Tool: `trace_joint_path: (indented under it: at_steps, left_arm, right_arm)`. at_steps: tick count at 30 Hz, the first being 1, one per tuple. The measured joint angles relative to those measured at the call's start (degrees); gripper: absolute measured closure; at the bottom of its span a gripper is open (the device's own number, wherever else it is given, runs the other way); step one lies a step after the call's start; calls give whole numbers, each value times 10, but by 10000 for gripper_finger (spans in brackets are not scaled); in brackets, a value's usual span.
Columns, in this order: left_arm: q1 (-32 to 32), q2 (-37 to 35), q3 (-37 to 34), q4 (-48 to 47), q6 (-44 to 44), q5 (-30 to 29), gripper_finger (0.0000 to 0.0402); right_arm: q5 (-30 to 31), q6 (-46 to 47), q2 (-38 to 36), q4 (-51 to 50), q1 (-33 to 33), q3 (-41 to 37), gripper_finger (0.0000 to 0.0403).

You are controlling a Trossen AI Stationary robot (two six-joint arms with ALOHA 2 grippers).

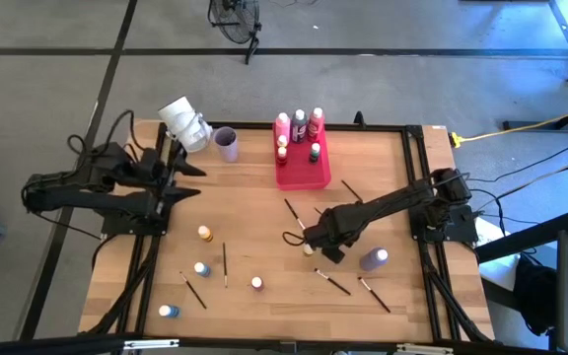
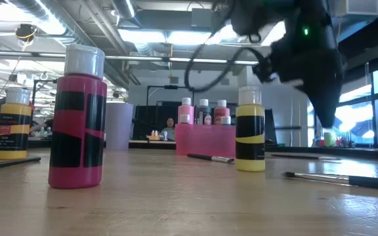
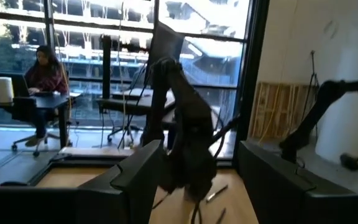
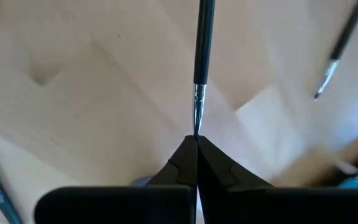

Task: Pick & Place Paint Supplies
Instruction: Put the black paint brush into the purple cup

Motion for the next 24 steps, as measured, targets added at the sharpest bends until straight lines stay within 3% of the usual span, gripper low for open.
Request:
trace_joint_path:
  at_steps: [9, 13, 16, 20, 24]
  left_arm:
    - [0, 15, 0, -86, 90, -58, 192]
    - [0, 36, 0, -118, 154, -75, 192]
    - [-8, 60, 0, -132, 196, -46, 192]
    - [-42, 98, 0, -126, 256, -21, 192]
    - [-91, 131, 0, -121, 330, -100, 192]
  right_arm:
    - [129, 5, -1, -152, 1, 143, 403]
    - [142, -12, -2, -148, 1, 193, 403]
    - [139, -41, -2, -124, -3, 215, 403]
    - [19, -122, -2, -24, -12, 227, 403]
    - [-78, -184, -2, 91, -23, 228, 403]
